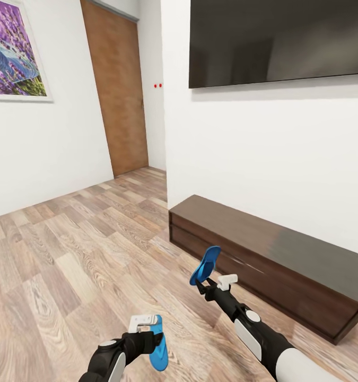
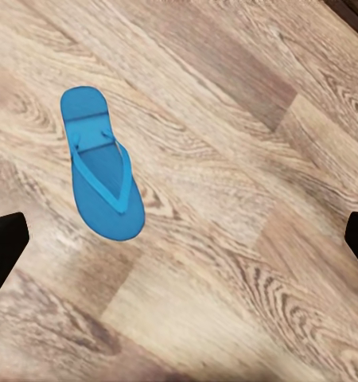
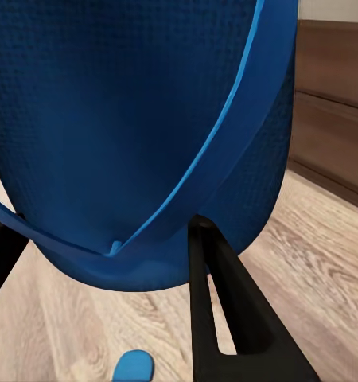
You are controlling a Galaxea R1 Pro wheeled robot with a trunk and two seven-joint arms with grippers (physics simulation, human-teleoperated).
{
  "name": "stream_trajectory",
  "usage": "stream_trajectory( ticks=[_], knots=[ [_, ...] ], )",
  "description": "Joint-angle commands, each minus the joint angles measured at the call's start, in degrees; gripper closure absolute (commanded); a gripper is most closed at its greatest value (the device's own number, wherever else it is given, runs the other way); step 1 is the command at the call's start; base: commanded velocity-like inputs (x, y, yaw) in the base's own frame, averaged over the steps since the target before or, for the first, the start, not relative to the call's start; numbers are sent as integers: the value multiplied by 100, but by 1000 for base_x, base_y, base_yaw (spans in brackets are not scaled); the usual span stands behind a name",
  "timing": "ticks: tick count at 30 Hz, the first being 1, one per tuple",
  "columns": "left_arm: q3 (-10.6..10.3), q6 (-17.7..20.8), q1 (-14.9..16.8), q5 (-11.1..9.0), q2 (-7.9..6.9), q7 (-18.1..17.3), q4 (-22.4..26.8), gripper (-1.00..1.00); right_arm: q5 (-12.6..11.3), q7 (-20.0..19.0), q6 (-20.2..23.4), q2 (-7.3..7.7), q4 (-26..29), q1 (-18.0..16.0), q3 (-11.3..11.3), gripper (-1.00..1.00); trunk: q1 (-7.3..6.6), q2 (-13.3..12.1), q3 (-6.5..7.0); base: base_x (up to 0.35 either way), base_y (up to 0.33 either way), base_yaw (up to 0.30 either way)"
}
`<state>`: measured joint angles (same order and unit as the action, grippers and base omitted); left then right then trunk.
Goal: In the bedroom, move the book from the bed onto either nightstand, and place the two sandals side by side next to the bed.
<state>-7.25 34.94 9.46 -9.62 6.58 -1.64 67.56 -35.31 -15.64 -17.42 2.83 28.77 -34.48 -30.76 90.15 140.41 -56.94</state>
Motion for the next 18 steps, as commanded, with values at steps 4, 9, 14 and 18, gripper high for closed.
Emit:
stream_trajectory(
  ticks=[4, 9, 14, 18],
  knots=[
    [4, 29, 3, -25, 2, -3, 3, -100, -64, -11, -25, 6, -3, -6, -44, 100, -1, 2, -5, 0, 0, 68],
    [4, 24, 3, -27, 2, -3, 2, -100, -64, -9, -25, 5, -3, -6, -45, 100, -1, 2, -5, 0, 0, 10],
    [4, 24, 1, -31, 2, -3, 2, -100, -56, -13, -25, -1, -7, -6, -45, 100, -1, 2, -5, 0, 0, 1],
    [4, 29, 3, -30, 2, -3, 9, -100, -41, -9, -25, -8, -24, -6, -46, 100, -1, 2, -5, 0, 0, 15]
  ],
)
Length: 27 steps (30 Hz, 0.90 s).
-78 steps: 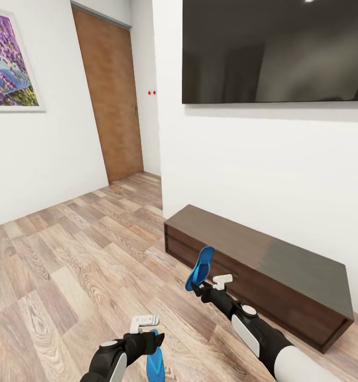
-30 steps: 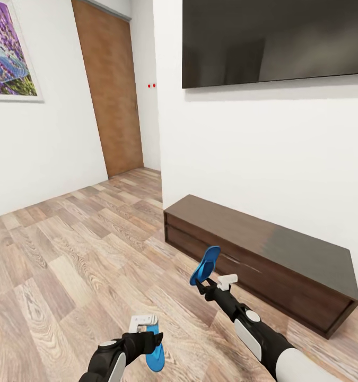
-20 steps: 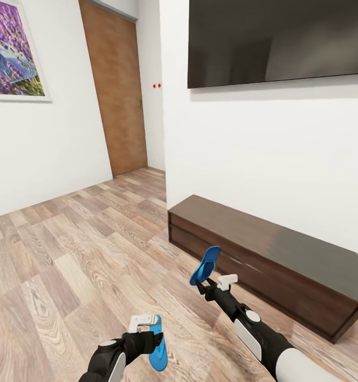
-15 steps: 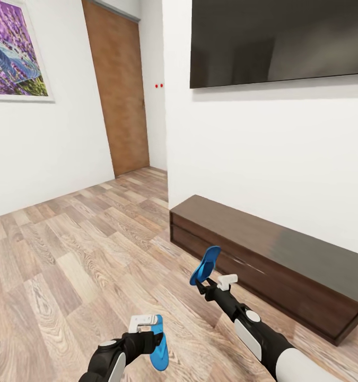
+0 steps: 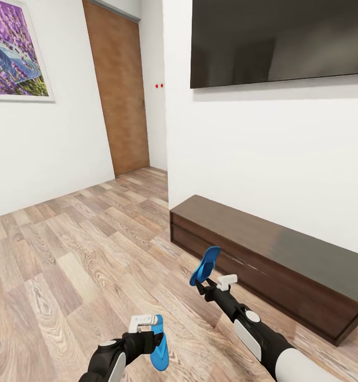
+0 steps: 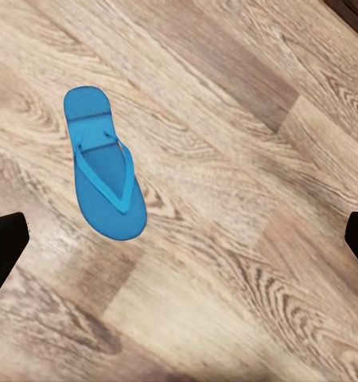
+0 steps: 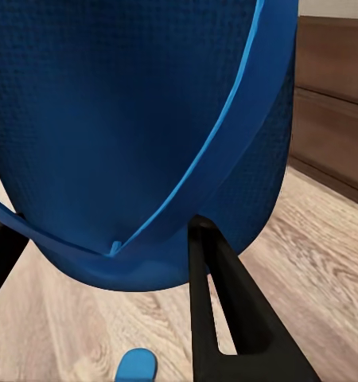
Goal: In the bedroom, move the book from the bed onto either nightstand, and place the two sandals side by side next to the bed.
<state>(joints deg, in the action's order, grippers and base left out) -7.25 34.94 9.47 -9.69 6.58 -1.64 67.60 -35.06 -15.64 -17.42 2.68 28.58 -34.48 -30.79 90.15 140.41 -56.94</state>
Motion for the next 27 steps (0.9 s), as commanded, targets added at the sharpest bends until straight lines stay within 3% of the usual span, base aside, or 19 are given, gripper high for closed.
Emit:
stream_trajectory(
  ticks=[1, 15, 27],
  knots=[
    [4, 30, 3, -24, 1, -3, 4, -100, -68, -10, -24, 6, -6, -6, -42, 100, -1, 2, -5, 0, 0, 127],
    [-5, 22, 1, -32, 19, -11, -3, -100, -62, -10, -24, 4, -1, -6, -49, 100, -1, 2, -5, 0, -6, 247],
    [-13, 22, 0, -25, 19, -12, -10, -100, -62, -9, -24, 4, -2, -6, -50, 100, -1, 2, -5, 33, -145, 20]
  ],
)
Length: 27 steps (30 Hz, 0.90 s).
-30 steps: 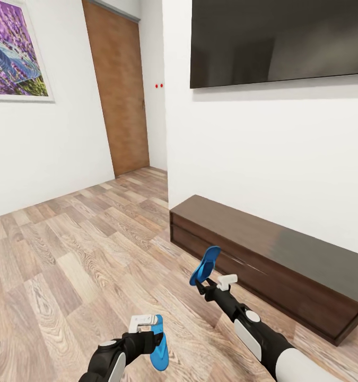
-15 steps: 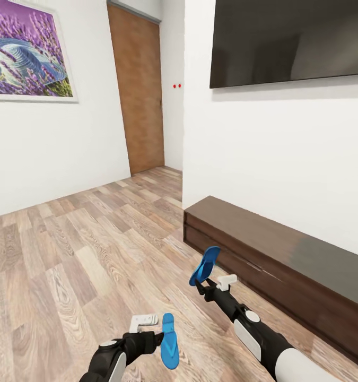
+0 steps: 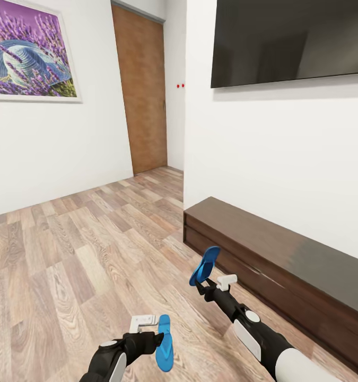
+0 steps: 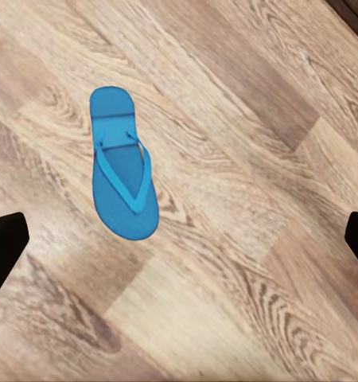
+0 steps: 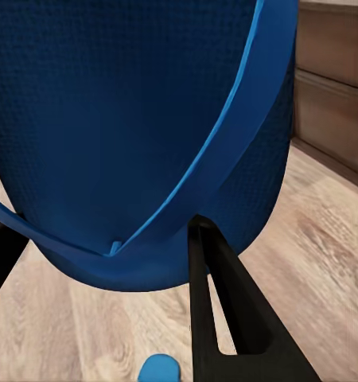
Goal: In the bedroom, move the book from the bed onto either nightstand, and place the two sandals side by side next to the bed.
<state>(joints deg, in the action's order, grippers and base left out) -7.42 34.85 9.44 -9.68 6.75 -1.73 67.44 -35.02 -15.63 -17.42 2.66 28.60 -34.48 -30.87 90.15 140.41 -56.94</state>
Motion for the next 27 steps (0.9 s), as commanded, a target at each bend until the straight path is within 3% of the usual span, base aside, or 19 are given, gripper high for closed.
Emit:
stream_trajectory(
  ticks=[1, 9, 27],
  knots=[
    [4, 30, 3, -25, 2, -3, 6, -100, -66, -10, -24, 6, -4, -6, -42, 100, -1, 2, -5, 2, -140, 0],
    [4, 29, 4, -27, 2, -3, 6, -100, -66, -10, -24, 6, -4, -6, -42, 100, -1, 2, -5, 70, -184, 0],
    [4, 21, 3, -33, 2, -11, 13, -100, -66, -10, -24, 6, -4, -6, -42, 100, -1, 2, -5, 72, -20, 0]
  ],
)
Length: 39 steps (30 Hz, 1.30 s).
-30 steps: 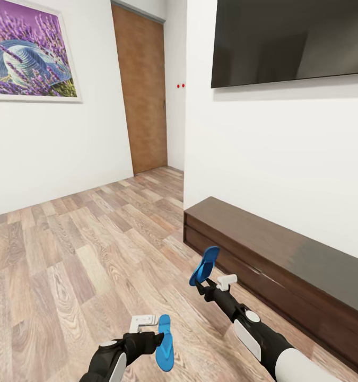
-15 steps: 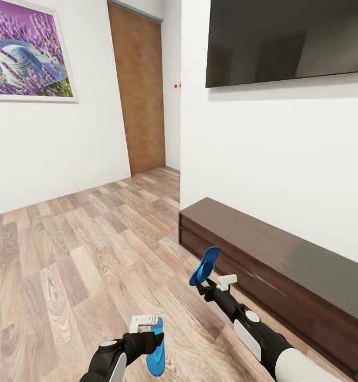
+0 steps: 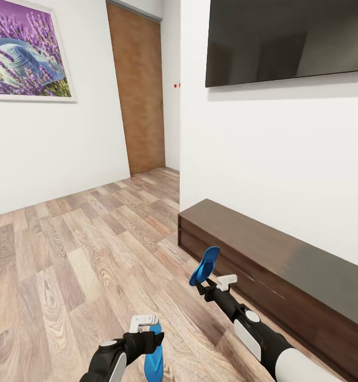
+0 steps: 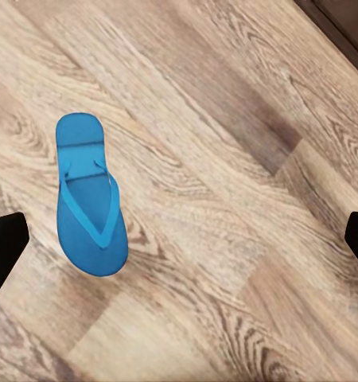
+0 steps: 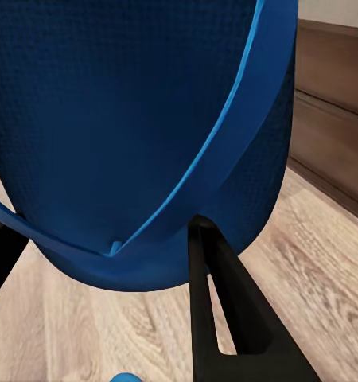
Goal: In the bedroom, move the book from the bed onto either nightstand, and place the two sandals side by side next to the bed.
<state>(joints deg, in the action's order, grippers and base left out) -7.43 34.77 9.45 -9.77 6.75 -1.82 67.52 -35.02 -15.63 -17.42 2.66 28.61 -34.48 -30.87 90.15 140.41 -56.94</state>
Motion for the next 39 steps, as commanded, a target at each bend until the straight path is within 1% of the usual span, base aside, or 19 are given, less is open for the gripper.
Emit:
stream_trajectory(
  ticks=[1, 3, 10, 16, 18, 19, 20, 23, 25, 26, 27, 30, 32, 34, 39],
  knots=[
    [4, 30, 3, -25, 1, -3, 6, -100, -66, -10, -24, 6, -4, -7, -42, 100, -1, 2, -5, 1, 0, 0],
    [4, 30, 2, -25, 5, -3, 4, -100, -66, -10, -24, 6, -4, -7, -42, 100, -1, 2, -5, 1, 0, 0],
    [4, 30, 4, -25, 10, -3, -1, -100, -68, -10, -24, 6, 0, -7, -41, 100, 152, 283, -131, 0, 0, 0],
    [18, 7, 4, -12, 3, 15, -140, -100, -67, -10, -24, 6, 4, -7, -42, 100, 168, 291, -264, 0, 0, 0],
    [23, -43, 17, 6, 2, 70, -167, -100, -67, -10, -24, 6, 4, -7, -42, 100, 168, 291, -264, 0, 0, 0],
    [26, -58, 65, 11, 2, 176, -174, -100, -66, -10, -24, 6, 4, -7, -42, 100, 168, 291, -264, 0, 0, 0],
    [28, -67, 167, 9, 2, 358, -185, -100, -66, -10, -24, 6, 4, -7, -42, 100, 168, 291, -264, 0, 0, 0],
    [28, -64, 682, -12, 1, 1088, -391, -100, -66, -10, -24, 6, 4, -7, -42, 100, 168, 291, -264, 0, 0, 0],
    [28, -60, 1039, -28, 1, 1371, -691, -100, -62, -10, -24, 6, 4, -7, -42, 100, 168, 291, -264, 0, 0, 0],
    [26, -57, 1127, -46, 1, 1421, -762, -100, -60, -10, -24, 6, 4, -7, -42, 100, 168, 291, -264, 0, 0, 0],
    [26, -53, 1205, -119, 3, 1464, -824, -100, -59, -10, -24, 6, 4, -7, -42, 100, 168, 291, -264, 0, 0, 0],
    [23, -50, 1266, -334, 12, 1505, -878, -100, -59, -10, -24, 6, 4, -7, -42, 100, 168, 291, -264, 0, 0, 0],
    [21, -44, 1280, -416, 16, 1515, -956, -100, -60, -10, -24, 6, 4, -7, -42, 100, 168, 291, -264, 0, 0, 0],
    [16, -46, 1284, -439, 26, 1511, -1146, -100, -58, -10, -24, 6, 4, -7, -42, 100, 168, 291, -264, 0, 0, 0],
    [3, -37, 1287, -454, 211, 1513, -1587, -100, -61, -10, -24, 6, 4, -6, -42, 100, 168, 291, -264, 0, 0, 0]
  ],
)
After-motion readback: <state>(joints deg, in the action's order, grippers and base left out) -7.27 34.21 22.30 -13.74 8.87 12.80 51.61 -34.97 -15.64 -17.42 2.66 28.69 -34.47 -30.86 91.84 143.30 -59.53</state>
